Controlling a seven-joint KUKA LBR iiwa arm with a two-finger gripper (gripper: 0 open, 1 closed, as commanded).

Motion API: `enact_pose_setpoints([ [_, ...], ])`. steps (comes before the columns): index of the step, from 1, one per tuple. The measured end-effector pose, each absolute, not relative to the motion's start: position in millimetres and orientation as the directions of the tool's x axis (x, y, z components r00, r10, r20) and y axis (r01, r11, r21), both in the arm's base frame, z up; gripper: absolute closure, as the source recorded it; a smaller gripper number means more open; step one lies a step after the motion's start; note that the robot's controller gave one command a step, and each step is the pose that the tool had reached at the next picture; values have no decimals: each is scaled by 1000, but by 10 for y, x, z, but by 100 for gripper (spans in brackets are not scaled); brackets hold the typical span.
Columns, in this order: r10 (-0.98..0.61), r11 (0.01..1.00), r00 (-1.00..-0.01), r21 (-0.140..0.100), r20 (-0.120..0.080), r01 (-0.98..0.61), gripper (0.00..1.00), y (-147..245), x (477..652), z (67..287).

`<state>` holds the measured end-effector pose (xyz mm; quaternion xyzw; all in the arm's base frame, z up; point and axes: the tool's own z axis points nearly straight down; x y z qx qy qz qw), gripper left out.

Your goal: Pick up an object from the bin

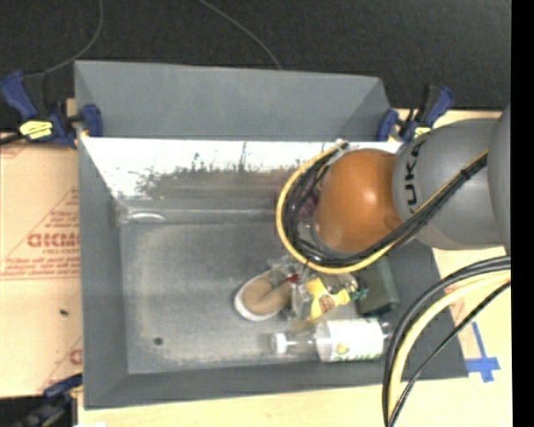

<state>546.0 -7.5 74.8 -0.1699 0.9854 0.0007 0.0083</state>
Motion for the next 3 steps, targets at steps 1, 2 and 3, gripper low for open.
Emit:
enact_pose_setpoints([
  [1,-316,949,-949,-5,-16,-316,100,-31,5481,743],
  [2,-307,952,-952,-2,-20,-307,100,-38,5487,761],
  [3,-298,955,-954,-2,-20,-298,100,-125,5538,805],
])
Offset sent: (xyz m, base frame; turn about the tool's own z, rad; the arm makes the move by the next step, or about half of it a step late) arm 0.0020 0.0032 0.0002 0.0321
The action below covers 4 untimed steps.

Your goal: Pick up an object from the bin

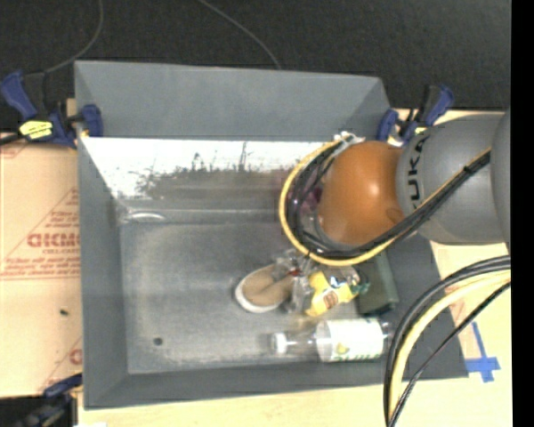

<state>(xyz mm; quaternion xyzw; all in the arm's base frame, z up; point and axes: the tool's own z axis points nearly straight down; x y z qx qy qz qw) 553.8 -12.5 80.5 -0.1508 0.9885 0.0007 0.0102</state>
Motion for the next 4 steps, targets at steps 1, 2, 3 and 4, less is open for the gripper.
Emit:
enact_pose_setpoints([
  [1,-278,961,-960,-2,-21,-278,100,-112,5538,767],
  [2,-246,969,-969,-3,-22,-246,100,-87,5552,751],
  [3,-241,971,-970,-2,-24,-241,100,-98,5547,751],
  [4,-220,976,-975,2,-23,-220,100,-128,5575,743],
])
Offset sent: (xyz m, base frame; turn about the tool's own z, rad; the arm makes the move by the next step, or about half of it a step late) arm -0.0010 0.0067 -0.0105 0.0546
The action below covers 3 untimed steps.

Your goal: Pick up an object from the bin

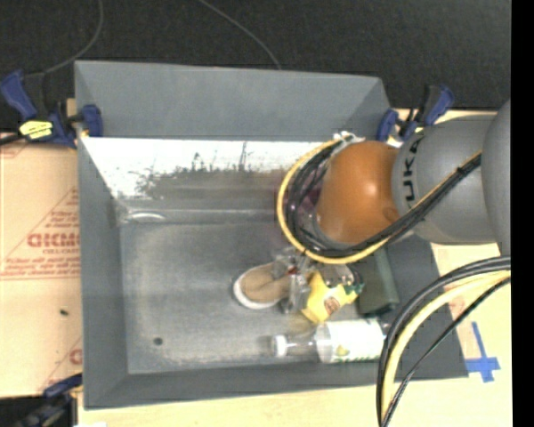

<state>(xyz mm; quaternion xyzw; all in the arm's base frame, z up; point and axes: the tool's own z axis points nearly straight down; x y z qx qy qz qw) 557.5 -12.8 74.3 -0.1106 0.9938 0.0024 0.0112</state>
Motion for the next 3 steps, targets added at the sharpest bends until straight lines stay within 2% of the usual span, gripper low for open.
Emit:
enact_pose_setpoints([
  [2,-195,981,-980,8,-25,-195,100,-229,5634,774],
  [3,-176,984,-984,6,-33,-176,100,-209,5605,757],
])
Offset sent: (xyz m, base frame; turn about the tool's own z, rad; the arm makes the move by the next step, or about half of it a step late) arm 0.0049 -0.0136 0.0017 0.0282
